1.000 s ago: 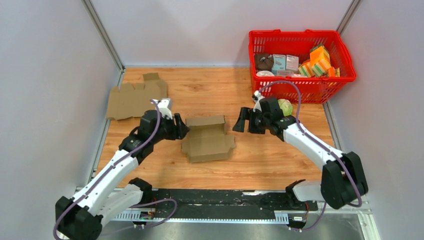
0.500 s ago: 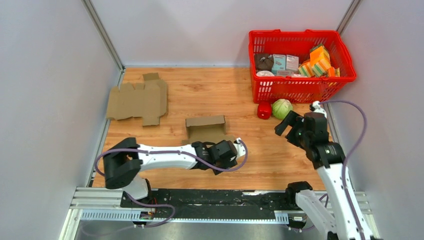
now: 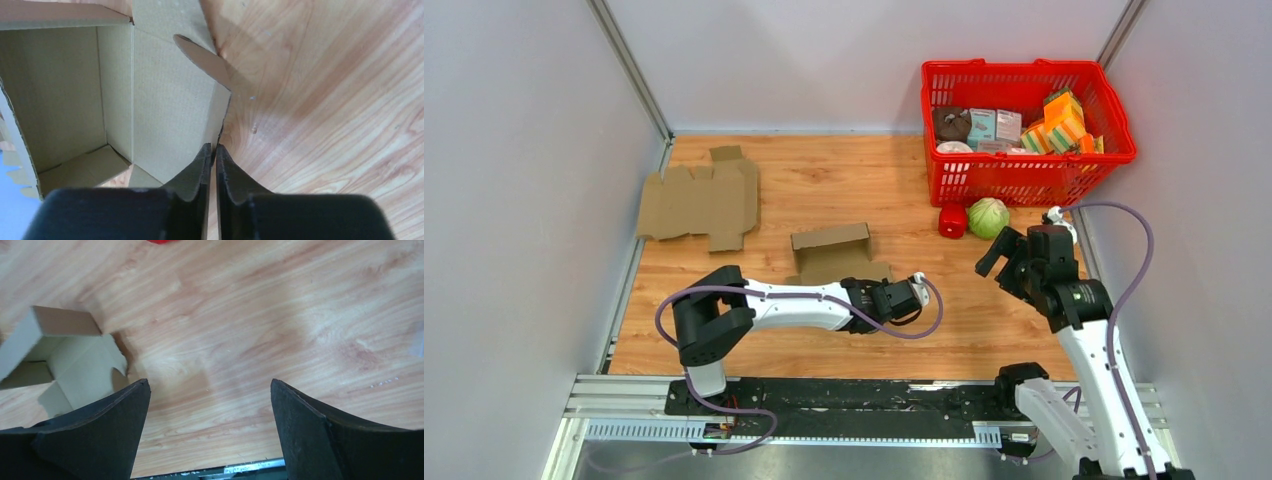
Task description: Fold the paper box
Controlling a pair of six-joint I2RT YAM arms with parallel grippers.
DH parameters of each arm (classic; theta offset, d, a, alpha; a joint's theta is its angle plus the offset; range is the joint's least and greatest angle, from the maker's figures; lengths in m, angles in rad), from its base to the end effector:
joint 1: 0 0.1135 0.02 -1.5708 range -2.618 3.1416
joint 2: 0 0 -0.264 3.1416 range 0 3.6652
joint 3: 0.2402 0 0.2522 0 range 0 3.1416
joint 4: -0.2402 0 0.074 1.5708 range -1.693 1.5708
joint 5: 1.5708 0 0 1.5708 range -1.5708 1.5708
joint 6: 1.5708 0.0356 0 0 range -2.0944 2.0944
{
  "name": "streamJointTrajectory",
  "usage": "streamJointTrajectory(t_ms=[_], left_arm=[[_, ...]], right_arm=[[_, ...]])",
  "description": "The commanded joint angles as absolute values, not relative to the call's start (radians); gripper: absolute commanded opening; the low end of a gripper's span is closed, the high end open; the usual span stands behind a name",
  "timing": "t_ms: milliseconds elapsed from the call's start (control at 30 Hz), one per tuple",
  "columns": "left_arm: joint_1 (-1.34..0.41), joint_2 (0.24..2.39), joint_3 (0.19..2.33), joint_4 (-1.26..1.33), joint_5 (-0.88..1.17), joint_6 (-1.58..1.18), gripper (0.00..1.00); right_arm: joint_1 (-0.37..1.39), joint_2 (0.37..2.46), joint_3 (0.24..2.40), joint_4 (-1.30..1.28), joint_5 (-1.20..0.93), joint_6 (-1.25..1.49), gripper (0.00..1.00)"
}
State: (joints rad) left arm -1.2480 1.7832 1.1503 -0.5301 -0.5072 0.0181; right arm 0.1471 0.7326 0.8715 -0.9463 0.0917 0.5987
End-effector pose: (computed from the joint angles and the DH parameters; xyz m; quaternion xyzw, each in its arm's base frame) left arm 0.1275 -0.3268 0.1786 0.5199 0.7943 0.0876 0.3018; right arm 0.1327 0.0164 0.3043 0.2242 0.8997 0.0960 0.3620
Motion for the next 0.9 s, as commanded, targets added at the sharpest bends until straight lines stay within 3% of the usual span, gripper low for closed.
streamJointTrajectory(t_ms=[0, 67, 200, 267, 533, 700, 867], left_arm=[[-1.253, 1.795, 1.207, -0.569, -0.554, 0.064, 0.07], [-1.252, 1.781, 1.218, -0.571, -0.564, 0.072, 0.0], [-1.224, 1.744, 1.285, -0.661, -0.548, 0.006, 0.0], [-1.169, 1.686, 1.339, -0.735, -0.502, -0.116, 0.0], [-0.899, 1.479, 1.473, -0.852, -0.197, -0.594, 0.0], [-0.657, 1.424, 1.413, -0.723, 0.09, -0.909, 0.0], [-0.554, 1.411, 1.321, -0.519, 0.172, -1.248, 0.0]], right_arm=[[0.146, 0.776, 0.943, -1.022, 0.13, 0.585, 0.93], [0.146, 0.758, 0.957, -1.019, 0.147, 0.575, 0.93], [0.146, 0.712, 0.948, -0.988, 0.158, 0.581, 0.95], [0.146, 0.715, 0.956, -0.989, 0.187, 0.601, 1.0], [0.081, 0.841, 0.93, -0.927, 0.284, 0.692, 1.0], [-0.072, 0.894, 0.839, -0.896, 0.374, 0.82, 1.0], [-0.338, 1.008, 0.772, -0.91, 0.347, 0.894, 1.0]])
